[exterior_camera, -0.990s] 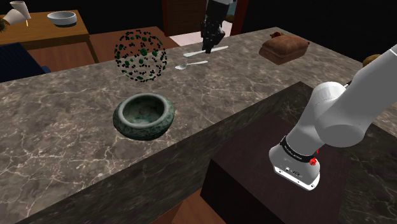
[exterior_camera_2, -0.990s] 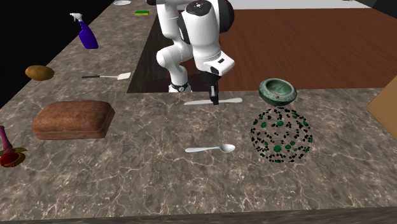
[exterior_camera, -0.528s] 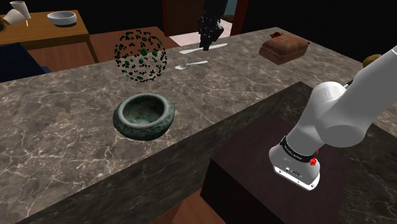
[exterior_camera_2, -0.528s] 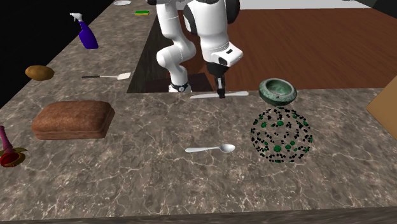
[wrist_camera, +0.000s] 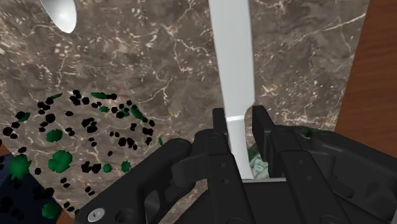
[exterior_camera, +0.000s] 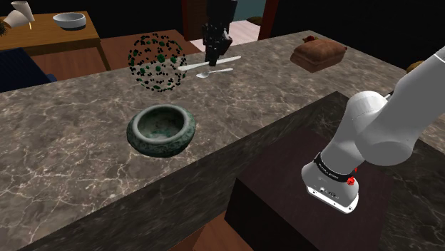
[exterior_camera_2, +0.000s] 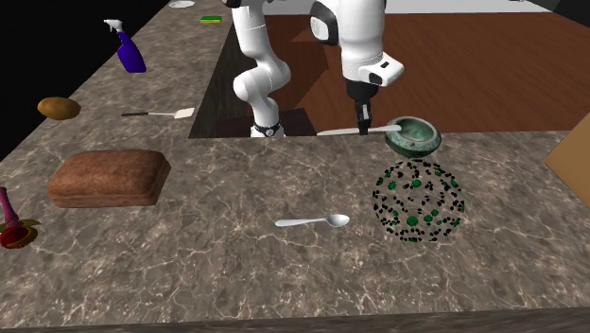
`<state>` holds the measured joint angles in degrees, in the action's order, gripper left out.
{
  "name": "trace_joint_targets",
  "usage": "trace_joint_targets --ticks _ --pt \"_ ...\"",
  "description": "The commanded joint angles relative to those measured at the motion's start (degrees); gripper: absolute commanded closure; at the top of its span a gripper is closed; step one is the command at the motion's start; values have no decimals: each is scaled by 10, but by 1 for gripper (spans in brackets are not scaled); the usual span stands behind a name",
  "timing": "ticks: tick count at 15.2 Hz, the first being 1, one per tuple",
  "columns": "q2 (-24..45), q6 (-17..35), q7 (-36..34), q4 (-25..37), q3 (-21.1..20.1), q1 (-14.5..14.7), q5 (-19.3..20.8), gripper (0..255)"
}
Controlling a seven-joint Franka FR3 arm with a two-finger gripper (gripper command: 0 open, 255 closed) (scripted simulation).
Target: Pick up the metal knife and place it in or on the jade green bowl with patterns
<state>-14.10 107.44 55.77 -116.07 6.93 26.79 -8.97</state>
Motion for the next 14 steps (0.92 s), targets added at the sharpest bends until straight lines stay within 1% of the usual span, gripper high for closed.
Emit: trace_joint_targets --ticks 1,8,14 --pt "4 5 -29 4 -18 11 -2 255" --pt "51 18 -122 53 -75 49 -5 255" --pt "111 21 -201 121 -119 82 5 255"
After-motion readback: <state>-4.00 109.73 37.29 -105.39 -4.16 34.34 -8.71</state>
